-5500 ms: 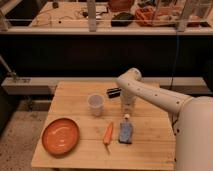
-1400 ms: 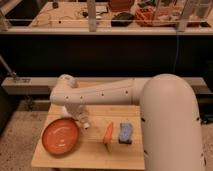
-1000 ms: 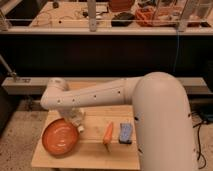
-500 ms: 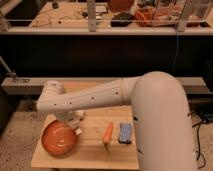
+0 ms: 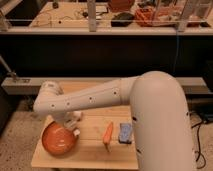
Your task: Place the bottle in the ceramic bowl
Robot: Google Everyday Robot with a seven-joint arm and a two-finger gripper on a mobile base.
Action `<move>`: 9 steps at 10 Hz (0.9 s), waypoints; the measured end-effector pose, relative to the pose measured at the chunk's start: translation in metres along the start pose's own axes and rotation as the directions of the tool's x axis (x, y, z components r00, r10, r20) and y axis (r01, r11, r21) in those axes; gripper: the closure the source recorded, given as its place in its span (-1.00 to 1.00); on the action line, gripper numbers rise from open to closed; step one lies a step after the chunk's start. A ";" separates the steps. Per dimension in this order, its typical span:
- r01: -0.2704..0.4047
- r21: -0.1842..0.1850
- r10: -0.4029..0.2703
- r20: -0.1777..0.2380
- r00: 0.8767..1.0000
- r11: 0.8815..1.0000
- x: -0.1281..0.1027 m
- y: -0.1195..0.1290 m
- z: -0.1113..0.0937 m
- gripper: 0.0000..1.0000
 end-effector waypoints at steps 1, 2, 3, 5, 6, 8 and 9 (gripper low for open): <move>0.009 0.003 -0.009 -0.001 1.000 1.000 0.000 -0.003 -0.001 0.95; 0.018 0.004 -0.018 -0.002 1.000 1.000 0.001 -0.005 -0.002 0.95; 0.026 0.006 -0.026 -0.003 1.000 1.000 0.000 -0.007 -0.002 0.95; 0.041 0.012 -0.041 -0.005 0.999 0.999 0.000 -0.011 -0.004 0.95; 0.050 0.014 -0.050 -0.006 0.999 0.999 0.000 -0.013 -0.005 0.95; 0.066 0.016 -0.066 -0.008 0.998 0.998 0.000 -0.017 -0.006 0.87; 0.071 0.017 -0.071 -0.009 0.997 0.997 0.000 -0.017 -0.006 0.84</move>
